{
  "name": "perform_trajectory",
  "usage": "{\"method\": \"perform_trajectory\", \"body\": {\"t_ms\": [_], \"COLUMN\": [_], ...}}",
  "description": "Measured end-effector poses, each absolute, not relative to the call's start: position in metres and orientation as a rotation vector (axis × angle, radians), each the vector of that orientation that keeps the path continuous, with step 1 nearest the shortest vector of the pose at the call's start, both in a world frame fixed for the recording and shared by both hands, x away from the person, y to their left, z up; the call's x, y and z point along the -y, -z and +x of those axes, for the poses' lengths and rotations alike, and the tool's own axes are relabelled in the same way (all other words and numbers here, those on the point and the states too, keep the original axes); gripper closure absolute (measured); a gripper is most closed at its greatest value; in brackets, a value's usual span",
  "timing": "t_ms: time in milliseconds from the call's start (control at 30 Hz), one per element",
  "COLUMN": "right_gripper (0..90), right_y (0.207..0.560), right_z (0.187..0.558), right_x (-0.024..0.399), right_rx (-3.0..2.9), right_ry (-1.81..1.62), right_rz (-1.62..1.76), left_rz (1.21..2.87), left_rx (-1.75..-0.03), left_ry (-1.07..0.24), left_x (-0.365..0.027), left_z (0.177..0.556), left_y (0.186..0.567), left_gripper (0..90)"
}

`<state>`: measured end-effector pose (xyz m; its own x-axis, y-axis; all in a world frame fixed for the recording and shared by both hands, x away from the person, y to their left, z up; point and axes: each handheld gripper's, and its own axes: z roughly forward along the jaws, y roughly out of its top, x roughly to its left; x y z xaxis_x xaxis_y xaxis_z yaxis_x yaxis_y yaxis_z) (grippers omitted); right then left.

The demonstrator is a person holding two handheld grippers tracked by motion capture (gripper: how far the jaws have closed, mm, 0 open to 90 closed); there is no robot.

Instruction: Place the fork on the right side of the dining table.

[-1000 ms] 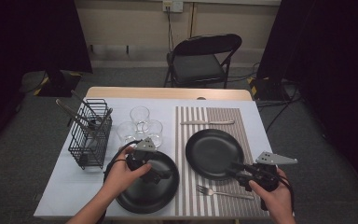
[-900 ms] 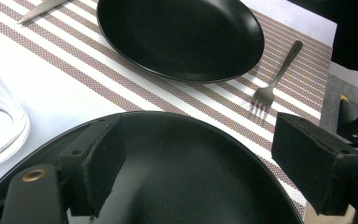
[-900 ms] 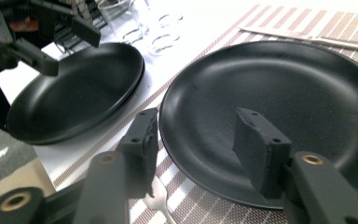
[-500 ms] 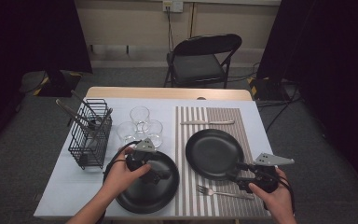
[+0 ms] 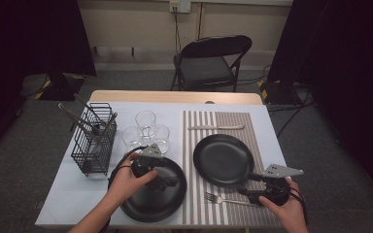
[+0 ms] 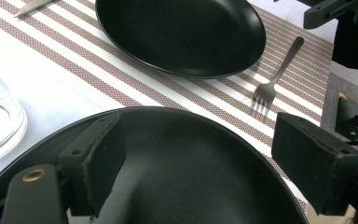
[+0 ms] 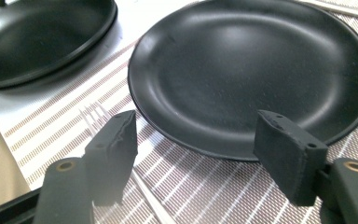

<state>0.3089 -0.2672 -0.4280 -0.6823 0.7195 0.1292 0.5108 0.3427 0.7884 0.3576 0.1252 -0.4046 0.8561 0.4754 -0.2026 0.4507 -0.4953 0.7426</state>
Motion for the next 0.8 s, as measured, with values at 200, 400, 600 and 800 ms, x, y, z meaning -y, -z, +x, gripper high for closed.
{"method": "perform_trajectory", "body": {"t_ms": [200, 400, 600, 800], "right_gripper": [29.5, 30.3, 31.9, 32.8], "right_y": [0.434, 0.438, 0.440, 0.442], "right_z": [0.309, 0.309, 0.308, 0.307], "right_x": [0.272, 0.273, 0.273, 0.271], "right_rx": [-2.384, -2.419, -2.446, -2.488], "right_ry": [-1.227, -1.212, -1.199, -1.173], "right_rz": [1.123, 1.077, 1.056, 1.036], "left_rz": [2.168, 2.167, 2.172, 2.168], "left_rx": [-0.669, -0.669, -0.669, -0.668], "left_ry": [-0.039, -0.040, -0.036, -0.036], "left_x": [-0.125, -0.125, -0.125, -0.126], "left_z": [0.357, 0.357, 0.356, 0.356], "left_y": [0.404, 0.405, 0.405, 0.404], "left_gripper": [17.3, 17.3, 17.3, 17.3]}}
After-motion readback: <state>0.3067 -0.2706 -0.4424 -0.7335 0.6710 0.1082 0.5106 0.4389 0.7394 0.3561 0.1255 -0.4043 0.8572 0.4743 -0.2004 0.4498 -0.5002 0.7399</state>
